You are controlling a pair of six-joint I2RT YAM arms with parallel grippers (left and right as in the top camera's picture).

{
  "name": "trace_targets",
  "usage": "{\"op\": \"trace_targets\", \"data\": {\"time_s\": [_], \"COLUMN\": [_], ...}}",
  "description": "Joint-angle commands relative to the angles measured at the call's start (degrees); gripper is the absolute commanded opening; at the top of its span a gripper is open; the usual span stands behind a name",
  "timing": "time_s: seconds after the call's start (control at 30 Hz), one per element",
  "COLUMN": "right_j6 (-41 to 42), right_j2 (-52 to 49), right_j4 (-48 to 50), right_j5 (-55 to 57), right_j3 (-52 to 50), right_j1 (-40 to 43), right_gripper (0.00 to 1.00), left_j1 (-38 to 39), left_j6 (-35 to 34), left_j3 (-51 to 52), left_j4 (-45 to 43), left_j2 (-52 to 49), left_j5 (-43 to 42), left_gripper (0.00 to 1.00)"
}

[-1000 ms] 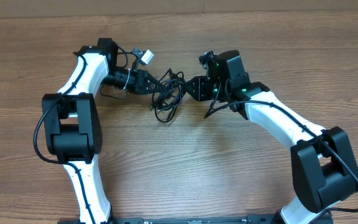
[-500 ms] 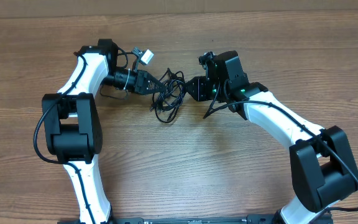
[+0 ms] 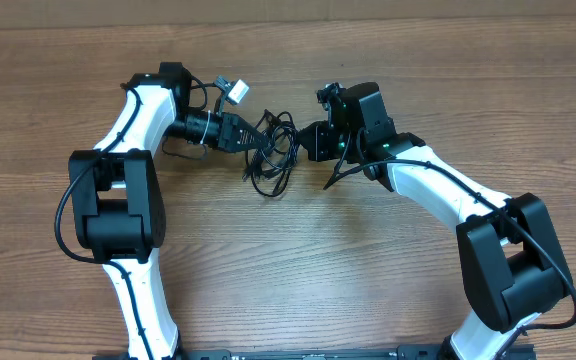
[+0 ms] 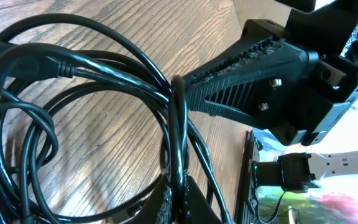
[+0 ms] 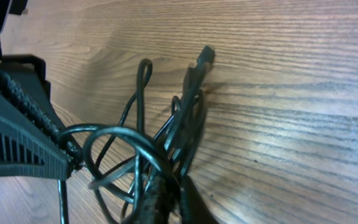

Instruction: Untangle cables

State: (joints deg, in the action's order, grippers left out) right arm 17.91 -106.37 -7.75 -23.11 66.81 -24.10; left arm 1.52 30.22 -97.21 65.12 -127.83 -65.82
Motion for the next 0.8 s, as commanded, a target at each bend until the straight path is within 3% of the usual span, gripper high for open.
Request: {"op": "trace_targets", "data": {"time_s": [0.0, 0.1, 0.3, 0.63, 0.67, 0.77], "right_j6": [-0.28, 0.11, 3.32, 2.89, 3.23, 3.04], "right_j2": [-0.26, -0.02, 1.51, 1.53, 1.53, 1.51], "right_j4": [0.66, 0.98, 0.48, -7.45, -8.41, -10.64], "right_j5": [1.18, 0.81, -11.04, -20.81, -20.09, -14.08], "right_j3": [1.05, 1.2, 1.2, 1.2, 1.2, 1.2], "right_j1": [-0.33, 0.7, 3.58, 3.58, 3.61, 4.68], "right_gripper": [0.04, 0.04, 0.04, 0.04, 0.04, 0.04], "left_j1": [0.39, 0.39, 0.39, 0.44, 0.44, 0.44], "left_j6": [1.55, 1.55, 1.22, -4.79, -4.79, -4.79], "left_j3": [0.35, 0.35, 0.37, 0.35, 0.37, 0.37], "left_j4": [0.04, 0.02, -1.16, -4.09, -4.09, -4.09], "left_j2": [1.29, 1.29, 1.29, 1.29, 1.29, 1.29], "left_j5": [-1.66, -1.49, 0.92, 5.4, 5.4, 5.42], "left_gripper": [0.06, 0.06, 0.11, 0.39, 0.48, 0.55]}}
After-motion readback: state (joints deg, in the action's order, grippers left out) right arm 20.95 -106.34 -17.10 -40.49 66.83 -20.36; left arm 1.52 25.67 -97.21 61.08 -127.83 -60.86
